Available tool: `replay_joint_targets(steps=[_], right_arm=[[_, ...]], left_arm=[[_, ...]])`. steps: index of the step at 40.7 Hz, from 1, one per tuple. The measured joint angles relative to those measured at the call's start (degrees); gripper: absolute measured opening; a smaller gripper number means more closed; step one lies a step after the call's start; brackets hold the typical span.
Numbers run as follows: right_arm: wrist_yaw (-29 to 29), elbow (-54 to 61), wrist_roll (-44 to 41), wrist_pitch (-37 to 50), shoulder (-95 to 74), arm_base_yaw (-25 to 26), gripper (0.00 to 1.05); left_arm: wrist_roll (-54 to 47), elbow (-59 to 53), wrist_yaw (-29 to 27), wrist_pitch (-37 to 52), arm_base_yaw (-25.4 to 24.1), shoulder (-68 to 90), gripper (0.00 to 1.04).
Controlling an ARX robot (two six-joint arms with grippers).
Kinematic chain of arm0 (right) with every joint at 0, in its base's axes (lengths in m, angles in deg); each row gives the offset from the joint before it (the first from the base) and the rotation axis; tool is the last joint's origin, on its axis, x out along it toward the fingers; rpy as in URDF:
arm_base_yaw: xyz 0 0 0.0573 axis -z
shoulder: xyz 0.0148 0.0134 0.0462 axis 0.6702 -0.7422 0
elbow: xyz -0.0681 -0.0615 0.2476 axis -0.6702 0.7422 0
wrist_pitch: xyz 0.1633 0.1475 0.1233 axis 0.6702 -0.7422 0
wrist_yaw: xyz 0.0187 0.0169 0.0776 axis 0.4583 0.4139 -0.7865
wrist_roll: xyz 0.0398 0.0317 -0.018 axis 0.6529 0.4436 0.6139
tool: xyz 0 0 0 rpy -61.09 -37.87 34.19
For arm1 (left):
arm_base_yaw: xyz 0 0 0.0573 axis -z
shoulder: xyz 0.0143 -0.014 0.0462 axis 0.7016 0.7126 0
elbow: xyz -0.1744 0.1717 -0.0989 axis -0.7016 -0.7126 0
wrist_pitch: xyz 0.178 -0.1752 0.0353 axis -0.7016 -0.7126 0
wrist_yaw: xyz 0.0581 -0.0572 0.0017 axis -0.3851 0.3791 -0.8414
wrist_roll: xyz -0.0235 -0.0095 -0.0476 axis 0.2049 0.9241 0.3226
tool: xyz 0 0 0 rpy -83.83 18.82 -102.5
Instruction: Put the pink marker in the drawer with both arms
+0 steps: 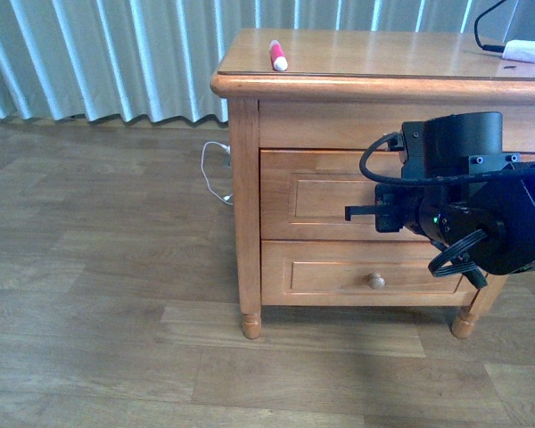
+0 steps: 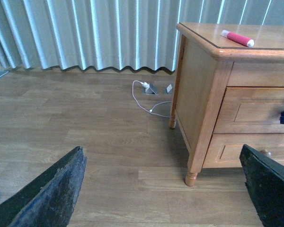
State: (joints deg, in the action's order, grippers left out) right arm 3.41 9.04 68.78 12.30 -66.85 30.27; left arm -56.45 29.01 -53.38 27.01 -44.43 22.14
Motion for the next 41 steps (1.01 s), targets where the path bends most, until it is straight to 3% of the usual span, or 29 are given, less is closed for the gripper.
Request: replay_joint_targets(steps=[14, 33, 41], right_arm=[[-1.2, 6.8, 0.2, 4.3, 2.6, 0.1, 0.23], [-3.9, 43.5, 3.9, 21.8, 20.3, 0.2, 0.23], [-3.4, 50.7, 4.2, 22.9, 27.9, 0.4, 0.46]], left_arm=[[0.0, 0.0, 0.0, 0.0, 0.0, 0.0, 0.98], [0.0, 0.0, 0.0, 0.0, 0.0, 0.0, 0.98], [0.0, 0.0, 0.0, 0.0, 0.0, 0.0, 0.98]])
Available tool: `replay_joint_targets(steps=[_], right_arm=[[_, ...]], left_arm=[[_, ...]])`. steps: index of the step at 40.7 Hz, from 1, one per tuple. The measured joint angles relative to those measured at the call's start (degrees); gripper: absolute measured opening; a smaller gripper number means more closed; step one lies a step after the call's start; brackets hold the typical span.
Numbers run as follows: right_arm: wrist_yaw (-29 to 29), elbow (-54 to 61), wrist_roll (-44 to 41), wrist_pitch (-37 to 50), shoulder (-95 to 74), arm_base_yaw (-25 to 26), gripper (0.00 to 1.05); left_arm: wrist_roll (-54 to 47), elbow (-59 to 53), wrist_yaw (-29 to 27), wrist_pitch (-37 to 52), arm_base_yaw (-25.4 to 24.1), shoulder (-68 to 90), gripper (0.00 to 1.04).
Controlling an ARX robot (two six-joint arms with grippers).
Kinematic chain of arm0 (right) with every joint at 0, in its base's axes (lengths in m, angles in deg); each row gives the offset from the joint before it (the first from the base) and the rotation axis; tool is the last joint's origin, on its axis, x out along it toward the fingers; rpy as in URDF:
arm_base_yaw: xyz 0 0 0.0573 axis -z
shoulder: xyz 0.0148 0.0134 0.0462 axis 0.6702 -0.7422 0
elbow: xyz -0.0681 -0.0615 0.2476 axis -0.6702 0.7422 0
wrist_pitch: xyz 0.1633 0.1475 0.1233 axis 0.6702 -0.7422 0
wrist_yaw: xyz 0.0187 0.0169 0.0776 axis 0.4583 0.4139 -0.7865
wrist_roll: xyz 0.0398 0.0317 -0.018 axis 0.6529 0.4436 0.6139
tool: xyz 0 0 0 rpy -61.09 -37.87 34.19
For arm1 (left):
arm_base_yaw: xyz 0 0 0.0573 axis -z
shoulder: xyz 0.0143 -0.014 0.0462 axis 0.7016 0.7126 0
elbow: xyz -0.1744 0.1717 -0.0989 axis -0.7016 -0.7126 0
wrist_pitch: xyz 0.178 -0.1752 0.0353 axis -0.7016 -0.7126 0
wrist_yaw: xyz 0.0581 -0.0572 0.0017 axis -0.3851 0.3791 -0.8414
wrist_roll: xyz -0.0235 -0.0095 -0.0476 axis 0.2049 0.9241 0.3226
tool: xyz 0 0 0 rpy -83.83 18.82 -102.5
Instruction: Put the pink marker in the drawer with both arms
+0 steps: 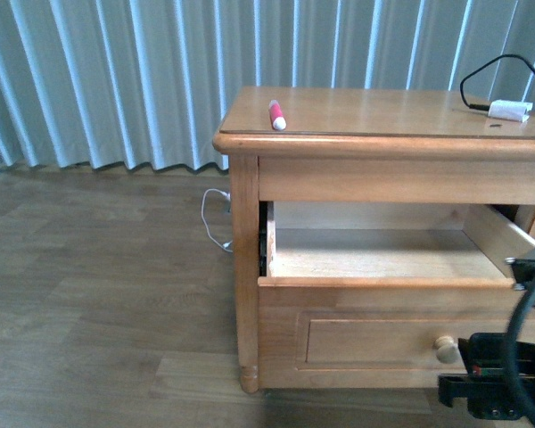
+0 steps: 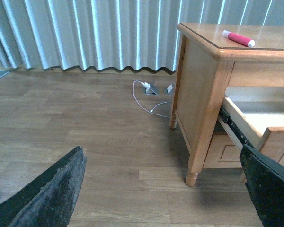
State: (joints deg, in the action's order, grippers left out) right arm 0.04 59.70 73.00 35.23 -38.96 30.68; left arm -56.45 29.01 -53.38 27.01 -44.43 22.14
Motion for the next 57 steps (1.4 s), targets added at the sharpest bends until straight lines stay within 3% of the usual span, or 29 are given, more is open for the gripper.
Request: replay_joint_targets(steps=[10, 16, 24, 33, 56, 57], right_arm=[[-0.9, 6.1, 0.3, -8.9, 18.0, 0.5, 0.78], [-2.0, 7.7, 0.6, -20.9, 33.1, 1.4, 0.98], [-4.4, 7.5, 1.3, -44.6, 59.0, 3.8, 0.96], [-5.7, 5.1, 1.6, -60.8, 74.4, 3.3, 0.96], [-5.3, 4.4, 2.1, -64.5, 78.3, 2.8, 0.96], [-5.3, 4.4, 2.1, -64.5, 78.3, 2.8, 0.96]], left_arm=[[0.0, 0.0, 0.0, 0.0, 0.0, 0.0, 0.98], [0.0, 0.0, 0.0, 0.0, 0.0, 0.0, 0.98], [0.0, 0.0, 0.0, 0.0, 0.0, 0.0, 0.98], [0.0, 0.0, 0.0, 0.0, 0.0, 0.0, 0.98], [0.0, 0.0, 0.0, 0.0, 0.0, 0.0, 0.98], [0.3, 0.0, -1.9, 0.0, 0.7, 0.3, 0.98]])
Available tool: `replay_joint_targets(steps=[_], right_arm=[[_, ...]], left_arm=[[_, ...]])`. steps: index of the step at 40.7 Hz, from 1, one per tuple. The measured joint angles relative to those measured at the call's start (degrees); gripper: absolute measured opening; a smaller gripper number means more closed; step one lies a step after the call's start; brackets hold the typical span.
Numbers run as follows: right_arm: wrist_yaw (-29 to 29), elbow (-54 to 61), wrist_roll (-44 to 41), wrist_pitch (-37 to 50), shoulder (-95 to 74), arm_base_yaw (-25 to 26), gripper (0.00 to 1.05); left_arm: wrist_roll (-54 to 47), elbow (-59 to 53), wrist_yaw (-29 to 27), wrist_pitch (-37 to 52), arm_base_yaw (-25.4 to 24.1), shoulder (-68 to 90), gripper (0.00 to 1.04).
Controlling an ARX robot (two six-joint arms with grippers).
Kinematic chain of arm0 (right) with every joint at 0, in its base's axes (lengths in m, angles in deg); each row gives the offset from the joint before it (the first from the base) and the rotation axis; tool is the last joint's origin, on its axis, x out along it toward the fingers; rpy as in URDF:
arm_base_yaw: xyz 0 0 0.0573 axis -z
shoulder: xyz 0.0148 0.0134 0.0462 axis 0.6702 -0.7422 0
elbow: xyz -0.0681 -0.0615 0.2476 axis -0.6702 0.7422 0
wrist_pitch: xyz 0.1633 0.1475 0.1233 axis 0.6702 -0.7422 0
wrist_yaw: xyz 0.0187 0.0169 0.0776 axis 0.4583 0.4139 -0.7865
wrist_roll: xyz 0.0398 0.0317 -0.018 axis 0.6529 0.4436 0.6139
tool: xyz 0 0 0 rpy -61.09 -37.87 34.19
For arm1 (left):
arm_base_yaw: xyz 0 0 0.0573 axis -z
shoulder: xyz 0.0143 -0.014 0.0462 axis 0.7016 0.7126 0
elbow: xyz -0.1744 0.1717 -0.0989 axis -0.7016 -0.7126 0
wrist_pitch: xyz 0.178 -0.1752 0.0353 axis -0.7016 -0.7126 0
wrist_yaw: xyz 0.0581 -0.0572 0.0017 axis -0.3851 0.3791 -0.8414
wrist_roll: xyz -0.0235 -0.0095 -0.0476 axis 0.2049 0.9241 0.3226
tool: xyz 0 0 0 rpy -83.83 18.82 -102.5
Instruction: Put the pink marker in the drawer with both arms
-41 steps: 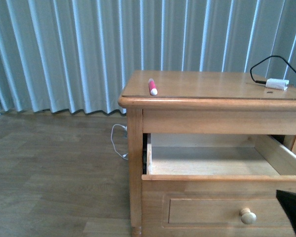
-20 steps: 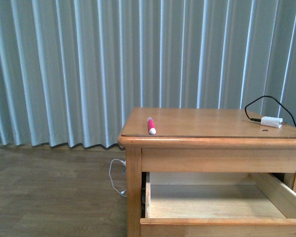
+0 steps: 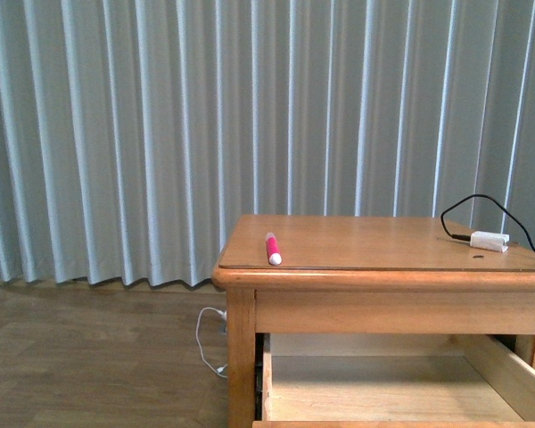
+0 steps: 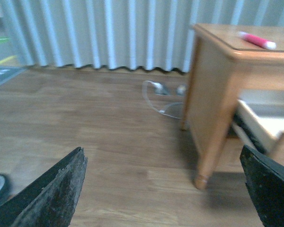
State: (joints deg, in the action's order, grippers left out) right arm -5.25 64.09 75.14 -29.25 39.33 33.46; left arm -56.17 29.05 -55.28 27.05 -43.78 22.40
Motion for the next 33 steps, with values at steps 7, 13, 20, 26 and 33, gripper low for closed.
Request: replay_joint_targets(steps=[7, 13, 20, 26, 33], right_arm=[[0.0, 0.0, 0.1, 0.0, 0.0, 0.0, 0.96], [0.0, 0.0, 0.1, 0.0, 0.0, 0.0, 0.96], [0.0, 0.0, 0.1, 0.0, 0.0, 0.0, 0.96], [0.0, 0.0, 0.1, 0.0, 0.0, 0.0, 0.96], [0.0, 0.0, 0.1, 0.0, 0.0, 0.0, 0.96]], left_arm=[[3.8, 4.0, -26.5, 7.9, 15.1, 18.9, 0.98], [4.2, 18.3, -22.9, 23.2, 19.6, 43.5, 0.98], [2.8, 32.5, -18.7, 28.8, 21.1, 65.0, 0.98], [0.8, 46.7, -16.6, 28.8, 21.8, 81.2, 0.98], [-0.2, 65.6, -15.8, 22.6, 21.7, 97.8, 0.98]])
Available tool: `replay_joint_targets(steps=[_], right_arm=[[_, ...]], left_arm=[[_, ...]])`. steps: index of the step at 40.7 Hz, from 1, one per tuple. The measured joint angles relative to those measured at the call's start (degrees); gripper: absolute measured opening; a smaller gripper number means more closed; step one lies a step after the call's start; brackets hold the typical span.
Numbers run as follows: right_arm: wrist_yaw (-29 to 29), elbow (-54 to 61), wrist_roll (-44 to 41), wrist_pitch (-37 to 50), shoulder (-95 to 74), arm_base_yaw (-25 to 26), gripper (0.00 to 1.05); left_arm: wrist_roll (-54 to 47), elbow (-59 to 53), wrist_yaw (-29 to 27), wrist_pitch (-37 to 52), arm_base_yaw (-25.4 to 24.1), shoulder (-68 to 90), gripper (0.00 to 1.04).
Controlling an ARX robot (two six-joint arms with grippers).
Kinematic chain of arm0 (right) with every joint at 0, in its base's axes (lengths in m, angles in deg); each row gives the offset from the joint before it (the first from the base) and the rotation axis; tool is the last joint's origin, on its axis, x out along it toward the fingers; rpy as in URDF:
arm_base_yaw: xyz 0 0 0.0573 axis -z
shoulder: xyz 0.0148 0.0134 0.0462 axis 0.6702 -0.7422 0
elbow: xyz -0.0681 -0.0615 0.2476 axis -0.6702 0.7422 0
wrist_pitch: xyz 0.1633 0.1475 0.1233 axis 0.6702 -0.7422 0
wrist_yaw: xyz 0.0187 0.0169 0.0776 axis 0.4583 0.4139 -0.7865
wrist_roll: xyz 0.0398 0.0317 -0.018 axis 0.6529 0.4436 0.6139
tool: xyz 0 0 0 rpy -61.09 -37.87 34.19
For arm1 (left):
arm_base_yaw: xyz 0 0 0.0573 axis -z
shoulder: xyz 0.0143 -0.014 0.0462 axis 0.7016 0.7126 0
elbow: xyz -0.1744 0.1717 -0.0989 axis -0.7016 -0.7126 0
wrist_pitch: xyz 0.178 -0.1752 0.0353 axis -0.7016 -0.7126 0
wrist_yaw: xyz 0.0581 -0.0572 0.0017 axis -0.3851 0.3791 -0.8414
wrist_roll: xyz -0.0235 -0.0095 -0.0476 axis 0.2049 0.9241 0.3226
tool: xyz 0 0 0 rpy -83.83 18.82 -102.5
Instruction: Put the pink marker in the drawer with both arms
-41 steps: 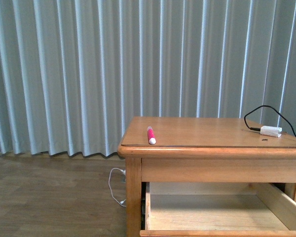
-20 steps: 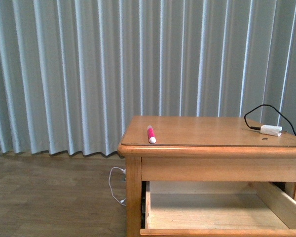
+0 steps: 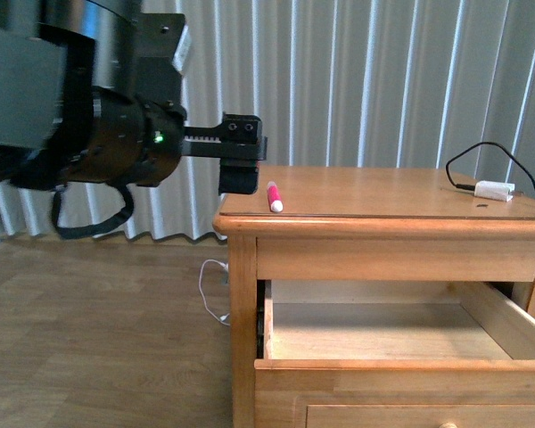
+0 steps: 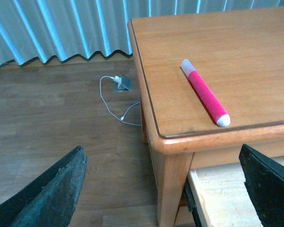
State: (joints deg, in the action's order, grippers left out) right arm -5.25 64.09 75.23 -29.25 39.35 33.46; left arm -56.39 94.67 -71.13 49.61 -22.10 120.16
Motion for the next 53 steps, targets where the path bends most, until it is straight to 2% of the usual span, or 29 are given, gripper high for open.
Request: replay_joint_targets(steps=[9, 21, 29, 43, 45, 53], right_arm=[[0.0, 0.0, 0.0, 0.0, 0.0, 0.0, 0.96], [0.0, 0.0, 0.0, 0.0, 0.0, 0.0, 0.96], [0.0, 0.0, 0.0, 0.0, 0.0, 0.0, 0.96], [0.0, 0.0, 0.0, 0.0, 0.0, 0.0, 0.96], [0.0, 0.0, 0.0, 0.0, 0.0, 0.0, 0.96], [0.0, 0.0, 0.0, 0.0, 0.0, 0.0, 0.96]], left_arm=[[-0.2, 22.1, -0.3, -8.1, 0.5, 16.8, 0.98], [-0.1, 40.2, -0.3, -17.0, 2.2, 30.1, 0.98], [1.0, 48.4, -0.8, -24.8, 3.0, 33.9, 0.98], [2.4, 50.4, -0.6, -27.9, 2.8, 35.3, 0.98], [2.7, 50.5, -0.6, -28.3, 2.7, 35.3, 0.93], [3.0, 50.6, -0.6, -29.4, 2.7, 35.3, 0.56]])
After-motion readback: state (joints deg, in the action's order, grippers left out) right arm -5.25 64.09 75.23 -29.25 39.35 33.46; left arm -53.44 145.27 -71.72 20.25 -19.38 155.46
